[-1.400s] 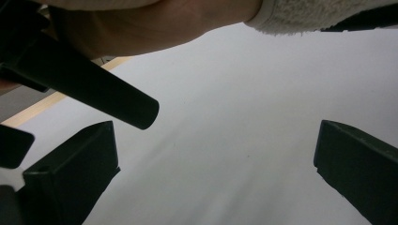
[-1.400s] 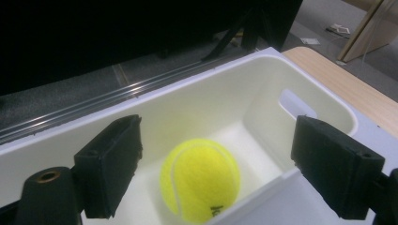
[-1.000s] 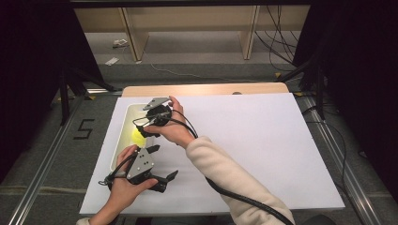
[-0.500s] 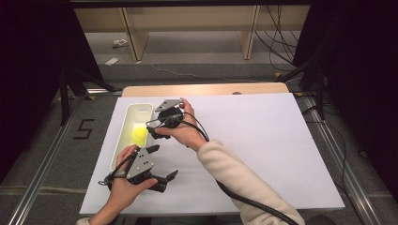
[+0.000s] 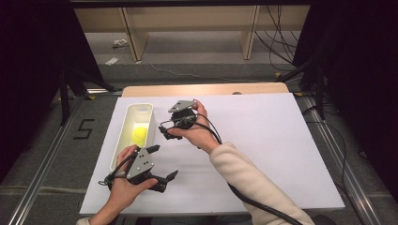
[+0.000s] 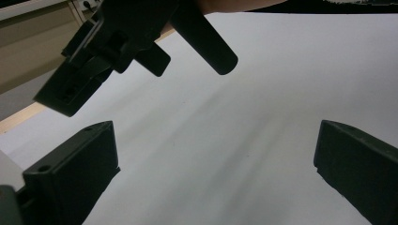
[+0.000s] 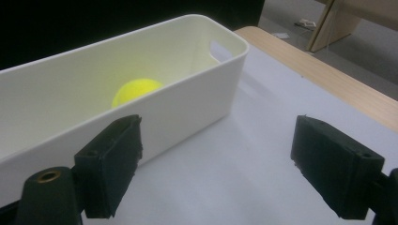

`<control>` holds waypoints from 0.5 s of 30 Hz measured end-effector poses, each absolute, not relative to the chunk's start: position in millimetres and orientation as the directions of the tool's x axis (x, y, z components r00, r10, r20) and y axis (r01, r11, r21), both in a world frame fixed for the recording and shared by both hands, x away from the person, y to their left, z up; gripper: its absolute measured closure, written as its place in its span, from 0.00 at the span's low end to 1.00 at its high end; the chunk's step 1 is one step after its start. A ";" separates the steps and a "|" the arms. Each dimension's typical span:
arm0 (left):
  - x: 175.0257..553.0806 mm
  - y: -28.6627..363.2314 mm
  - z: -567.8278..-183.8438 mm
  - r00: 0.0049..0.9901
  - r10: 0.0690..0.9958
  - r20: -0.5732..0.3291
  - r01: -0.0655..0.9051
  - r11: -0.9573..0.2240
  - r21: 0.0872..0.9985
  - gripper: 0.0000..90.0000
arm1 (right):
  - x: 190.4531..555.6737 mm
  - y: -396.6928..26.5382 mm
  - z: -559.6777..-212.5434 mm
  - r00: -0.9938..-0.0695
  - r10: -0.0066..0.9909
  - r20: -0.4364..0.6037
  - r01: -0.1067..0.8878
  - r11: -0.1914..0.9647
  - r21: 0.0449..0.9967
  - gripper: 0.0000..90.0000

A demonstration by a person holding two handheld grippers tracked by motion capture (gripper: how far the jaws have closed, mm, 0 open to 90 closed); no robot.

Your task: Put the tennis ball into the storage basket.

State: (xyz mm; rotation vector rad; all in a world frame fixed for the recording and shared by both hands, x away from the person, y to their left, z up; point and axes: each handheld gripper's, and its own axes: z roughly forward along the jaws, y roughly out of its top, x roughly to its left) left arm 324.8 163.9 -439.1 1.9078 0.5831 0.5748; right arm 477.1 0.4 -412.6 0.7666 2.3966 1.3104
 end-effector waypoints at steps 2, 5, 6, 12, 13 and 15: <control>324.7 163.9 -439.1 0.770 0.625 0.130 0.141 -0.366 0.920 0.00 | 476.8 -4.1 -413.0 -0.808 0.589 -0.009 0.310 0.438 0.844 0.19; 324.8 164.1 -439.3 0.769 0.626 0.129 0.142 -0.363 0.921 0.00 | 476.8 -10.9 -413.5 -0.803 0.596 -0.014 0.309 0.436 0.845 0.19; 324.8 164.1 -439.2 0.769 0.626 0.130 0.142 -0.366 0.920 0.00 | 476.6 -13.5 -413.3 -0.801 0.598 -0.011 0.314 0.437 0.843 0.19; 324.9 164.5 -439.3 0.769 0.627 0.128 0.145 -0.366 0.919 0.00 | 475.0 -29.0 -413.7 -0.789 0.615 -0.011 0.323 0.429 0.843 0.19; 325.0 164.6 -439.3 0.769 0.627 0.127 0.145 -0.365 0.920 0.00 | 474.6 -31.7 -413.9 -0.786 0.618 -0.010 0.326 0.429 0.843 0.19; 325.0 164.9 -439.3 0.769 0.626 0.127 0.145 -0.364 0.920 0.00 | 474.2 -36.9 -414.7 -0.784 0.621 -0.011 0.328 0.428 0.842 0.19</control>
